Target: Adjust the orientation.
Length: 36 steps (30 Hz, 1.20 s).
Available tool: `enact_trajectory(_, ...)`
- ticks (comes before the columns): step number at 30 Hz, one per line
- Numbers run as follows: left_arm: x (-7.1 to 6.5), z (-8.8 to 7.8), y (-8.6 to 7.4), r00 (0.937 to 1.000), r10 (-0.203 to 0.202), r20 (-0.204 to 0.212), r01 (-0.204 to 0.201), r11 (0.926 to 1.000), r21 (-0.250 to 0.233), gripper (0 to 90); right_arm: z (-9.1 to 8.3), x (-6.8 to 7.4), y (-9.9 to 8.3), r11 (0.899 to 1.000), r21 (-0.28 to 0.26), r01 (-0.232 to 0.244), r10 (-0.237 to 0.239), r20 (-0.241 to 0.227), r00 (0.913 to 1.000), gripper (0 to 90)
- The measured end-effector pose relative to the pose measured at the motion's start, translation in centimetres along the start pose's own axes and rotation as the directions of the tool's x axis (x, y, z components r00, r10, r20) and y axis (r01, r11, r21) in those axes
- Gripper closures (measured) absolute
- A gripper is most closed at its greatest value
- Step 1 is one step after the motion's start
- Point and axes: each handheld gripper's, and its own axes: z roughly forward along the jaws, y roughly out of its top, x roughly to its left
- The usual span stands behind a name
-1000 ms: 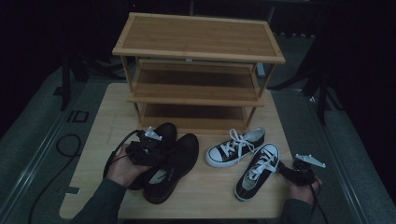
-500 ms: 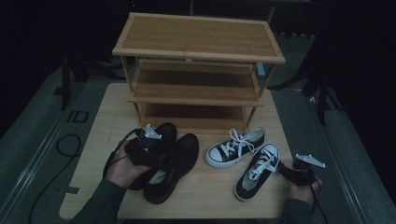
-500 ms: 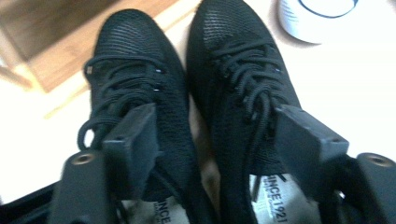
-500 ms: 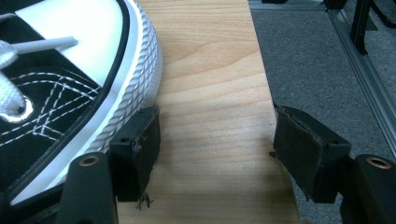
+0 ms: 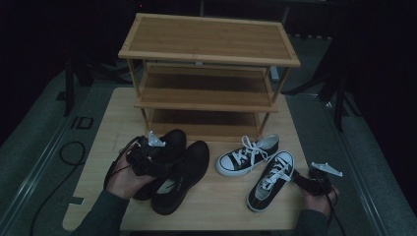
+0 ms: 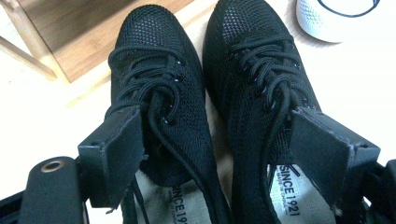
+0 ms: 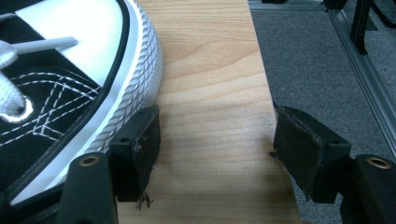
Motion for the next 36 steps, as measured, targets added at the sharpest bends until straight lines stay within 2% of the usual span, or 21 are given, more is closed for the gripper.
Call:
enact_trajectory(8, 0.4, 0.4, -0.6, 0.9998, -0.018, 0.004, 0.018, 0.9996, 0.022, 20.0, 0.0, 0.0, 0.0, 1.000, 0.000, 0.000, 0.000, 0.000, 1.0000, 31.4)
enact_trajectory(13, 0.5, 0.6, -0.7, 0.9985, -0.046, 0.030, 0.045, 0.9988, 0.018, 20.6, 0.0, 0.0, 0.0, 1.000, 0.000, 0.000, 0.000, 0.000, 1.0000, 31.4)
enact_trajectory(25, 0.7, 0.8, -1.0, 0.9949, -0.071, 0.071, 0.070, 0.9974, 0.019, 22.0, 0.0, 0.0, 0.0, 1.000, 0.000, 0.000, 0.000, 0.000, 1.0000, 31.4)
enact_trajectory(31, 0.7, 0.9, -1.2, 0.9946, -0.071, 0.075, 0.070, 0.9974, 0.021, 19.4, 0.0, 0.0, 0.0, 1.000, 0.000, 0.000, 0.000, 0.000, 1.0000, 31.4)
enact_trajectory(36, 0.7, 1.1, -1.3, 0.9927, -0.071, 0.097, 0.069, 0.9973, 0.027, 19.0, 0.0, 0.0, 0.0, 1.000, 0.000, 0.000, 0.000, 0.000, 1.0000, 31.4)
